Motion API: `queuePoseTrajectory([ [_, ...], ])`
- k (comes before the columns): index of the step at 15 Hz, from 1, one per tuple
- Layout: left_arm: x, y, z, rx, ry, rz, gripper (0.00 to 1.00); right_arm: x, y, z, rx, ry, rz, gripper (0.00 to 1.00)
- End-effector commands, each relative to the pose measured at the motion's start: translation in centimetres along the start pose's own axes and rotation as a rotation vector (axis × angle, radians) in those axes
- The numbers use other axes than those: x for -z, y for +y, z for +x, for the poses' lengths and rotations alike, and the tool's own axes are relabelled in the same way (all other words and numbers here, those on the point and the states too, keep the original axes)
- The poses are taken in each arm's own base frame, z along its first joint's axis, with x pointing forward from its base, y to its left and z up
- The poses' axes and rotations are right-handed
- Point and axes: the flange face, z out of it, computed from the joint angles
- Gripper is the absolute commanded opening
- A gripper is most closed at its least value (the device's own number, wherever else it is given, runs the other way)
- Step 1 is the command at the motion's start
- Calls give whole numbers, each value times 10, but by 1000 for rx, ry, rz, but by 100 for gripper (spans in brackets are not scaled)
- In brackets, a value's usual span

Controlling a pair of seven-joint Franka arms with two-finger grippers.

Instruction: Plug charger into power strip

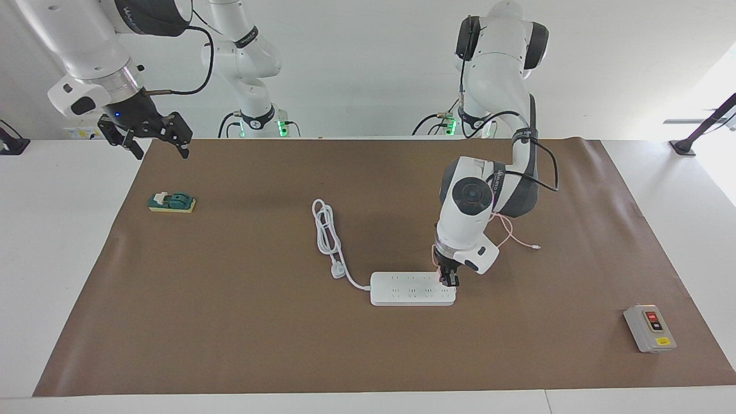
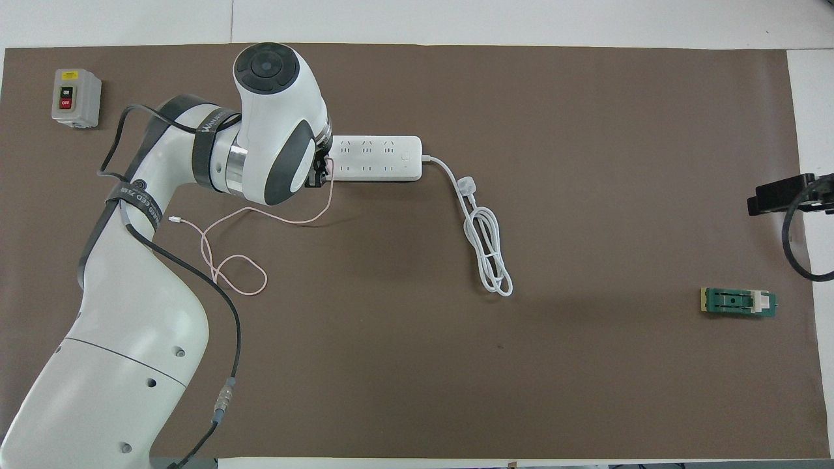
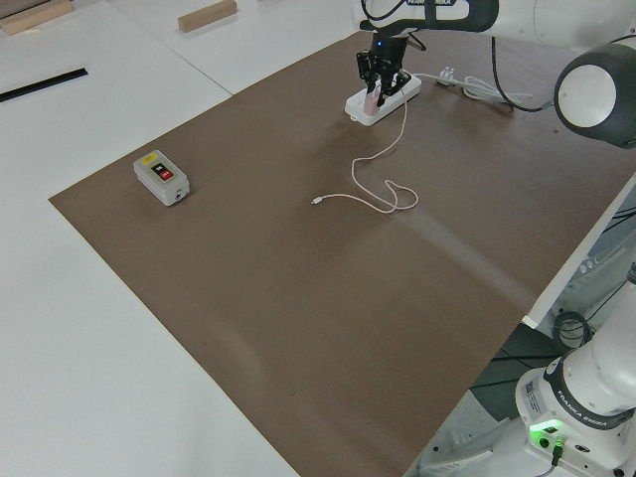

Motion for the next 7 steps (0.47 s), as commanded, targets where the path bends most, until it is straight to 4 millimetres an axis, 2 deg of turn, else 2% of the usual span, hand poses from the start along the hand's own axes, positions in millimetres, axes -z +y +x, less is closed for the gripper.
queuePoseTrajectory([
  [1, 11, 14, 25, 1, -5, -64, 100, 1, 4, -5, 14, -2, 5, 100],
  [2, 26, 12, 28, 3, -5, -62, 100, 1, 4, -5, 14, -2, 5, 100],
  [3, 51, 12, 43, 19, -9, -71, 100, 1, 4, -5, 14, -2, 5, 100],
  [6, 80, 9, 54, -73, 3, -67, 100, 1, 4, -5, 14, -2, 5, 100],
  [7, 89, 9, 66, -104, 9, -56, 100, 1, 4, -5, 14, -2, 5, 100],
])
